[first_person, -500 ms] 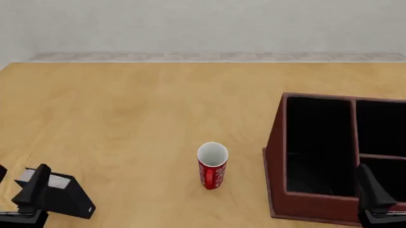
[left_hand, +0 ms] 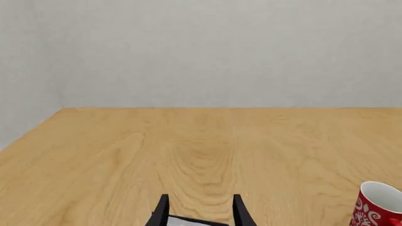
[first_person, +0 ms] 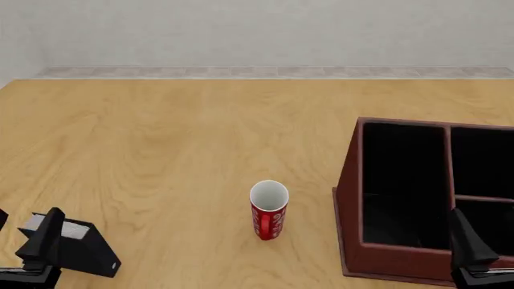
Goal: Pick up the book and place it in the left compartment of the caddy.
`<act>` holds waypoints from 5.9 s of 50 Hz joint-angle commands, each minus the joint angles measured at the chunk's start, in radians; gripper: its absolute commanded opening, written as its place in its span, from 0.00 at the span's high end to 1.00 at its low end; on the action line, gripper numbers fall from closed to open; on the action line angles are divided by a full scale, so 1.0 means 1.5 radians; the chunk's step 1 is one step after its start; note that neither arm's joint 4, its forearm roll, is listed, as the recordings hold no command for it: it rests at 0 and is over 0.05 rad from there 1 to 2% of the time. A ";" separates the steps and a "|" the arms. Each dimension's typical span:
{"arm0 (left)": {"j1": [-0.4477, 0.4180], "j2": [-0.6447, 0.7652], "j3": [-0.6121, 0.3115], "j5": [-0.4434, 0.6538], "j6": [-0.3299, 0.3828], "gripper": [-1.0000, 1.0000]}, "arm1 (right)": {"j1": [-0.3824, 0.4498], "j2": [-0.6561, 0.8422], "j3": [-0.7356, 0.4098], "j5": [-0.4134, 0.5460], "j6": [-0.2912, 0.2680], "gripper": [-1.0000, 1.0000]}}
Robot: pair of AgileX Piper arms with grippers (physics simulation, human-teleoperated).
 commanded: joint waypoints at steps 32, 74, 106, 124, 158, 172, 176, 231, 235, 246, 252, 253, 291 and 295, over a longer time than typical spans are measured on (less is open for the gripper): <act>0.000 0.000 0.000 0.000 0.000 0.00 | 0.160 0.192 -0.131 -0.048 -0.054 0.00; 0.000 0.000 0.000 0.000 0.000 0.00 | 0.390 0.414 -0.251 -0.109 -0.086 0.00; 0.000 0.000 0.000 0.000 0.000 0.00 | 0.517 0.548 -0.306 -0.147 -0.097 0.00; 0.000 0.000 0.000 0.000 0.000 0.00 | 0.574 0.607 -0.338 -0.162 -0.099 0.00; 0.000 0.000 0.000 0.000 0.000 0.00 | 0.675 0.708 -0.377 -0.188 -0.092 0.00; 0.000 0.000 0.000 0.000 0.000 0.00 | 0.704 0.745 -0.394 -0.203 -0.085 0.00; 0.000 0.000 0.000 0.000 0.000 0.00 | 0.711 0.757 -0.401 -0.206 -0.088 0.00; 0.000 0.000 0.000 0.000 0.000 0.00 | 0.772 0.913 -0.506 -0.215 -0.080 0.00; 0.000 0.000 0.000 0.000 0.000 0.00 | 0.779 0.929 -0.511 -0.222 -0.079 0.00; 0.000 0.000 0.000 0.000 0.000 0.00 | 0.793 0.956 -0.539 -0.221 -0.074 0.00; 0.000 0.000 0.000 0.000 0.000 0.00 | 0.796 0.970 -0.551 -0.221 -0.073 0.00; 0.000 0.000 0.000 0.000 0.000 0.00 | 0.797 0.974 -0.553 -0.222 -0.072 0.00; 0.000 0.000 0.000 0.000 0.000 0.00 | 0.815 1.065 -0.626 -0.218 -0.062 0.00; 0.000 0.000 0.000 0.000 0.000 0.00 | 0.821 1.076 -0.633 -0.222 -0.059 0.00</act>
